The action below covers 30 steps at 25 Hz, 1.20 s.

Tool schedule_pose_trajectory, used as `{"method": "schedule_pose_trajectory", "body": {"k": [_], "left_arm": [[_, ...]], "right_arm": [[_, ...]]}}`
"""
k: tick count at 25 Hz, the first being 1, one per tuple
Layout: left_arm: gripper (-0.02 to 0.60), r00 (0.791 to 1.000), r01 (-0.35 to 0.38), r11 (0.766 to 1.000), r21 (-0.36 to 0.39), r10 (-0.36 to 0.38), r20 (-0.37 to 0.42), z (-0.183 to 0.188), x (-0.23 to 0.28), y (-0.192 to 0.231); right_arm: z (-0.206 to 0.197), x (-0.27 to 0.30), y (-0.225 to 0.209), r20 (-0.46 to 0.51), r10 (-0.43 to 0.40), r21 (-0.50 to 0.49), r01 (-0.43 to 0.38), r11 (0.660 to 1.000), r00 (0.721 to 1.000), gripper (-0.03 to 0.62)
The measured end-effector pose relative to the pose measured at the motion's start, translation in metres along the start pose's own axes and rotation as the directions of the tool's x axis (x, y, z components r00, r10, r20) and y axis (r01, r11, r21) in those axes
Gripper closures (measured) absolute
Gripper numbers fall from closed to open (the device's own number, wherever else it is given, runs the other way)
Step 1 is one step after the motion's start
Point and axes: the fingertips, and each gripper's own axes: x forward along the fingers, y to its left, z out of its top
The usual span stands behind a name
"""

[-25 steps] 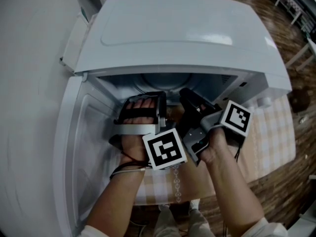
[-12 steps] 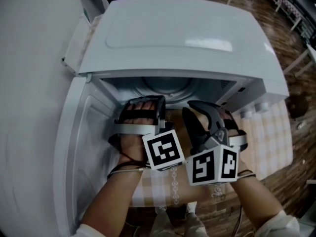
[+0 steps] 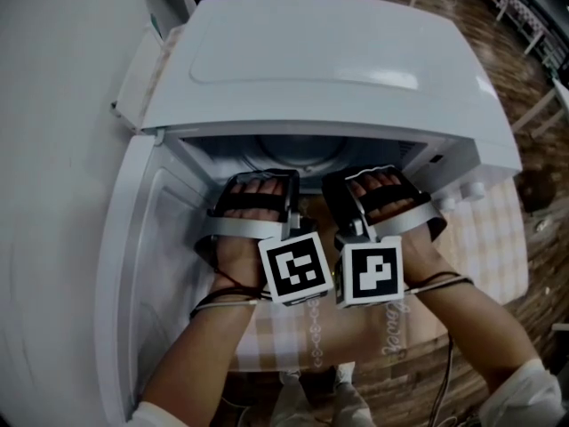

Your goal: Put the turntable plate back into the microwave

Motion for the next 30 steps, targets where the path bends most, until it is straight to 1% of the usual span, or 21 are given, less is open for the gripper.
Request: {"method": "schedule_pose_trajectory", "body": {"k": [4,10,14,18,24,27,30], "left_arm": [[0.546,1.0,-0.002,1.0,0.014,0.001,0.007,0.003,0.001,0.0],[0.546,1.0,0.01,1.0,0.024,-0.01,0.018,0.005,0.001,0.0],[0.546,0.999,0.016,0.999,0.029,-0.017,0.027,0.006,0.001,-0.001],[0.548,1.0,0.014,0.999,0.033,-0.015,0.025,0.005,0.001,0.0],[0.548,0.999,0.019,0.999,0.032,-0.02,0.04,0.004,0.0,-0.001],[0.548,0.999,-0.008,0.998,0.064,0.005,0.044,0.004,0.0,0.001],[0.548,0.999,-0.018,0.995,0.096,0.014,0.048,0.005,0.001,0.002]], "right_arm": [[0.001,0.007,0.001,0.0,-0.007,-0.005,0.007,1.0,1.0,0.542],[0.0,0.009,0.0,-0.011,0.041,0.028,-0.04,0.999,0.999,0.542],[-0.004,0.01,-0.001,-0.041,0.03,0.013,-0.03,0.999,0.999,0.54],[-0.015,0.01,0.001,-0.081,0.036,0.038,-0.033,0.999,0.996,0.54],[-0.014,0.015,-0.001,-0.071,0.031,0.006,-0.031,1.0,0.997,0.54],[-0.015,0.014,-0.002,-0.083,0.032,0.001,-0.032,0.999,0.996,0.542],[-0.017,0.014,-0.003,-0.121,0.015,0.037,-0.01,0.999,0.993,0.543]]}}
